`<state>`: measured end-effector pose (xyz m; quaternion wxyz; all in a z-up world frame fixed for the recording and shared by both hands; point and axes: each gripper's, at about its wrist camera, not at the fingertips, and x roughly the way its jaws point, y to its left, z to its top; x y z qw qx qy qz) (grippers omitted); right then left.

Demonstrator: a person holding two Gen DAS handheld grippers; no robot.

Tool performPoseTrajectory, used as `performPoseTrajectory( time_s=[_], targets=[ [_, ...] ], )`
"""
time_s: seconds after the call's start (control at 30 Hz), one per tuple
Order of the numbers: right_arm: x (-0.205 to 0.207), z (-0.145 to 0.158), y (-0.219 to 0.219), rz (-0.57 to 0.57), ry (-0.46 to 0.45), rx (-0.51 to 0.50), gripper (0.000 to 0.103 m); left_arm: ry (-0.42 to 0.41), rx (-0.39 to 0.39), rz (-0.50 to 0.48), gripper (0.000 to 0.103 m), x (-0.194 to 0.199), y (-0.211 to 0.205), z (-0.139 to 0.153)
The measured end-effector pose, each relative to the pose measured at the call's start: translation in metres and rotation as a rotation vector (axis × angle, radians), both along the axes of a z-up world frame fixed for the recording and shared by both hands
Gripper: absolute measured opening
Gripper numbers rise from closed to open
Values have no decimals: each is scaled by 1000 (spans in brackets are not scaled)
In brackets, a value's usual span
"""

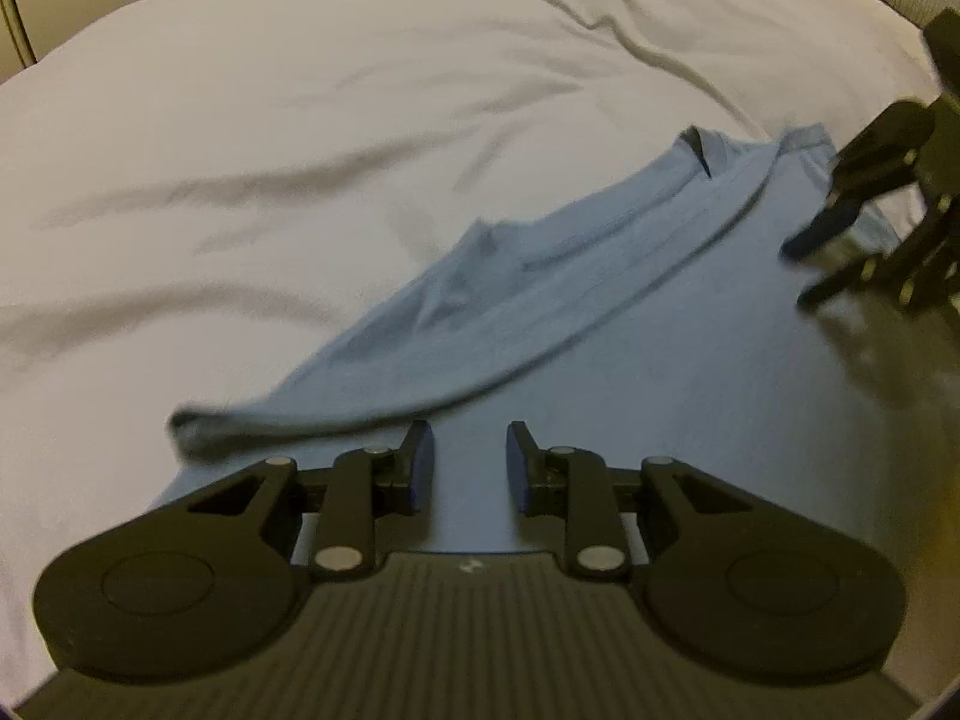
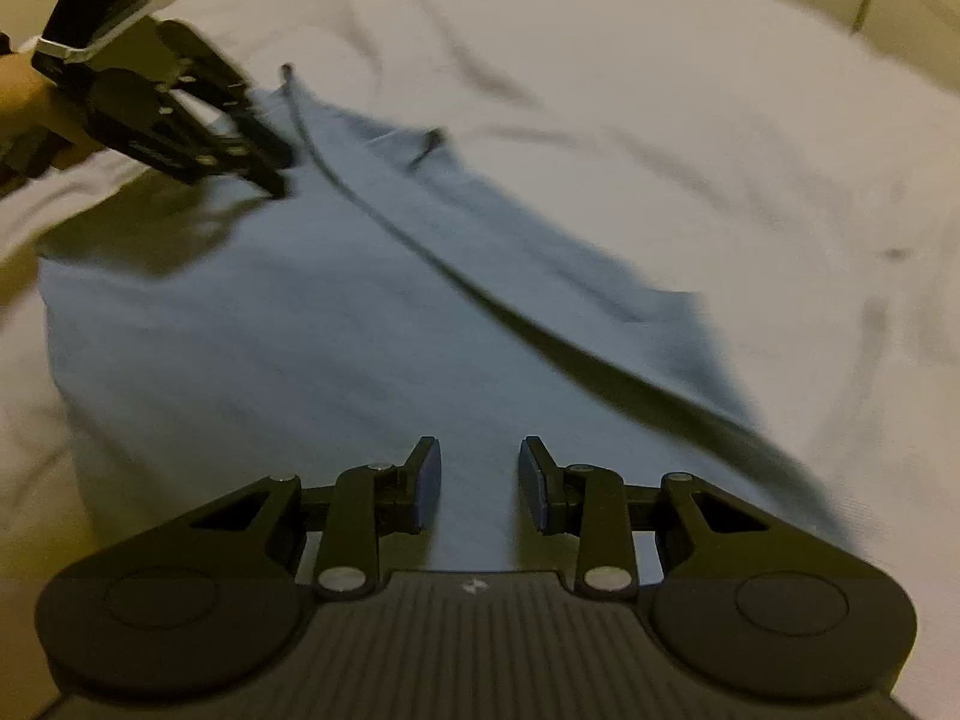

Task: Fold clothes
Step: 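Open both grippers and release the folded shirt side, then grasp the folded shirt edge with the left gripper while the right gripper grasps its corner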

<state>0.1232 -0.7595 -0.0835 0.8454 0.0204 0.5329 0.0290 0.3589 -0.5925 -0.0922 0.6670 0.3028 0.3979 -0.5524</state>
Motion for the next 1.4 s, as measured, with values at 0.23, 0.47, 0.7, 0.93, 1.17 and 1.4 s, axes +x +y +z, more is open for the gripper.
performPoseTrajectory(
  time_s=[0.23,0.47,0.7,0.93,1.17,1.4],
  targets=[
    [33,17,-23,-105,-138,-156,30,-20,-36,156,25,23,27,12],
    [6,29,-8,-72,-108,-139,30,-38,-72,312,39,47,55,25],
    [-26,10,17,-134,-18,-84,30,94,-98,388,38,47,84,17],
    [1,17,27,-115,-55,-69,30,202,-94,375,35,42,72,-4],
    [47,30,35,-48,-112,-52,30,234,-140,395,11,29,84,-2],
    [139,19,65,196,-90,-21,38,134,-190,382,2,9,93,6]
  ],
)
